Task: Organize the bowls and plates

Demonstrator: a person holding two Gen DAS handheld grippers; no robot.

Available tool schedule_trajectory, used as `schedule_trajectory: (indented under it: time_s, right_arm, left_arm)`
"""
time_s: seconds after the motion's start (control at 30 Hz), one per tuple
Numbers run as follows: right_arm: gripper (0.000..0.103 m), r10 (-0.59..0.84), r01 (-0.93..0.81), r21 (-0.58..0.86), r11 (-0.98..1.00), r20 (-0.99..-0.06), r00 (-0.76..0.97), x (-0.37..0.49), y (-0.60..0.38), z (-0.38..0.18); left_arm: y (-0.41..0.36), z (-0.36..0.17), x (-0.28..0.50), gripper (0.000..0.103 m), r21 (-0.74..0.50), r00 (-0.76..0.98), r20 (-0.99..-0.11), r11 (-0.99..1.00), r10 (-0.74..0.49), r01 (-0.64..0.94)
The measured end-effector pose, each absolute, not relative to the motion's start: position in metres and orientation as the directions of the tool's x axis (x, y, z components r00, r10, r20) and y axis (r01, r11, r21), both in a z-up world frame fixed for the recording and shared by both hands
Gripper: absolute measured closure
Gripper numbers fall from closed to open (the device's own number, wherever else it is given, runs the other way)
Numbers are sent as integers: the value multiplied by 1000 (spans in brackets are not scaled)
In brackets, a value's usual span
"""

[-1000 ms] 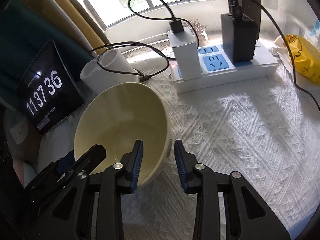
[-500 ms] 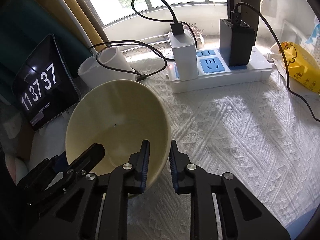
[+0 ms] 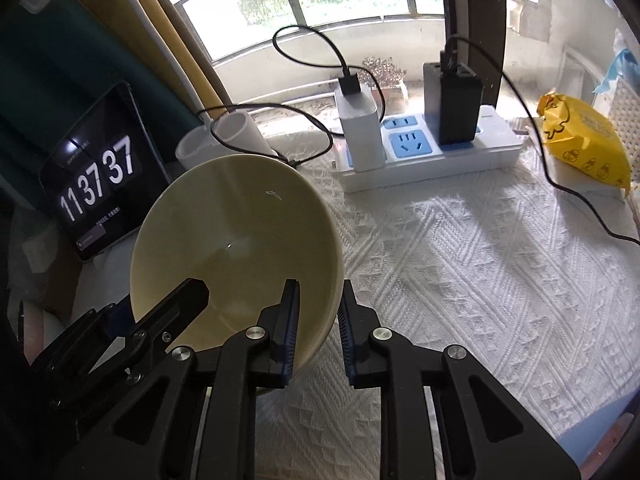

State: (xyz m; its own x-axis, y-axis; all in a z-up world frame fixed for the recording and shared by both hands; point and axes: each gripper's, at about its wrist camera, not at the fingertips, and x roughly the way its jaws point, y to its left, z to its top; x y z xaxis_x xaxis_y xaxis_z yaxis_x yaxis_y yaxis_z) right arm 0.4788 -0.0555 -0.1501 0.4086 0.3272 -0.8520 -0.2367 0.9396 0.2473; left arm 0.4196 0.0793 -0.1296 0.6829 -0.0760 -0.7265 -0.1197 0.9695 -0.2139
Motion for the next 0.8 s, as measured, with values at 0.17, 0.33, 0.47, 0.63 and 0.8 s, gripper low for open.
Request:
schedule_trajectory:
  time_s: [0.17,0.33,0.47,0.63,0.8]
  right_arm:
    - [83,335,-241,251,938,-839,429,467,-64,-135]
    - [83,340,-244,254,936,-827,447,456,-73,-120]
    - [83,341,-243,254,936,-819,461,449,-79,-110]
    - [83,342,-241,253,937,-810,476,436,-89,-99]
    - [83,341,-239,251,938,-800,494,425,-98,-89]
  left_arm:
    - [74,-113,413,68,-210,699,-711,972,-74,-110]
    - [67,-100,405,68,-208,712,-698,973,-76,-100]
    - [61,-92,397,68,-206,721,-688,974,-80,-89]
    - [51,-84,388,68,-206,731,-677,976,-87,-75]
    - [43,-75,378,68,-203,742,-664,977,-91,-61]
